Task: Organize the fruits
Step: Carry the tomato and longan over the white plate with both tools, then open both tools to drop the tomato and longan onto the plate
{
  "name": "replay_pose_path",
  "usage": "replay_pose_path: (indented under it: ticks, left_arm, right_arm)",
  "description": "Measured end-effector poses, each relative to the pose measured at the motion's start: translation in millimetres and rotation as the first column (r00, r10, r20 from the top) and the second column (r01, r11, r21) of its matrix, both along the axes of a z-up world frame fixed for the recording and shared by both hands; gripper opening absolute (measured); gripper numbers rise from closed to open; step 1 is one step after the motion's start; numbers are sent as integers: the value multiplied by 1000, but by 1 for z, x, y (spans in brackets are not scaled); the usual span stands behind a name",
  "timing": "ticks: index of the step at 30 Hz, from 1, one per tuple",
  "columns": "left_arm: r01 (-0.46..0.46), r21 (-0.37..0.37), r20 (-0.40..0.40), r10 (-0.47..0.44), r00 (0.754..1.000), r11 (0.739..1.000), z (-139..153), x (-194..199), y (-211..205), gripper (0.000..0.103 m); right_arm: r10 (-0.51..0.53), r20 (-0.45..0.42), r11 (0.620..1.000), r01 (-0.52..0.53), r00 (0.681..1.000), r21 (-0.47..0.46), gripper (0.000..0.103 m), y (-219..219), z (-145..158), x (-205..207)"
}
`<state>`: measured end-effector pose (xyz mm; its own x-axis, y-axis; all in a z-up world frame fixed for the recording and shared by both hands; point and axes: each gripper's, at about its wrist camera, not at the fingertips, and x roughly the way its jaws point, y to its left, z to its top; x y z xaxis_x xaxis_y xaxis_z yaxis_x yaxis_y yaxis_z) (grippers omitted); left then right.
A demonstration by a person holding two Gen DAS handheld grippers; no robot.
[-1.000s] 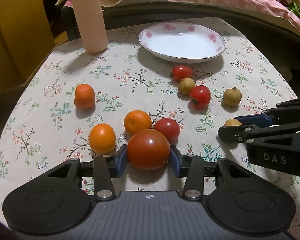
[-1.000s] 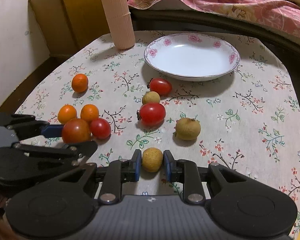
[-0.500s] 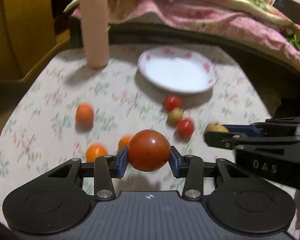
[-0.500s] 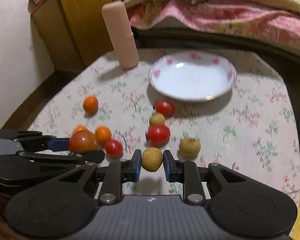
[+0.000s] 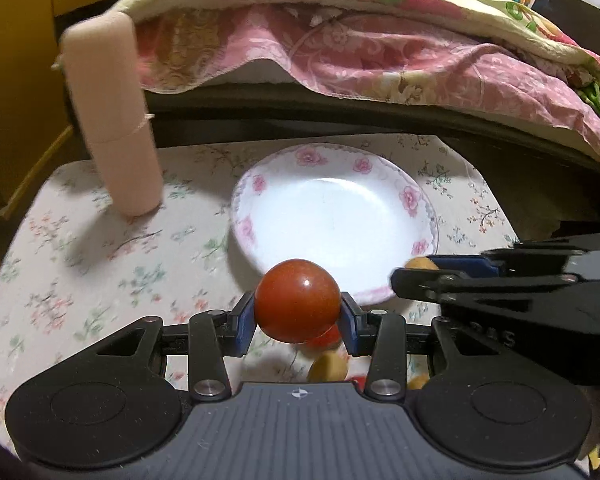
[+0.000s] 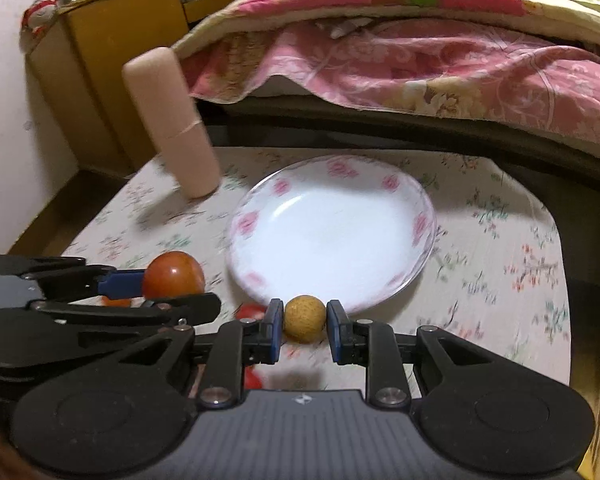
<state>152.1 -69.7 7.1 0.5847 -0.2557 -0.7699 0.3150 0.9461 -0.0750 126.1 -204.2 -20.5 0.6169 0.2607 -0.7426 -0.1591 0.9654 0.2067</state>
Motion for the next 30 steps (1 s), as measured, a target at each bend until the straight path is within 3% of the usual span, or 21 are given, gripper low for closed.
replay_pose_path:
  ticks: [8, 30]
  left_arm:
    - [0, 25, -14, 1, 1000, 1000, -15, 24, -9, 50]
    - [-24, 4, -17, 24, 1000, 1000, -13, 34, -7, 54]
  right_arm:
    - [-7, -23, 1000, 7, 1000, -10, 25, -11, -15, 35]
    - [-45, -26, 999, 45, 999, 8, 26, -17, -25, 51]
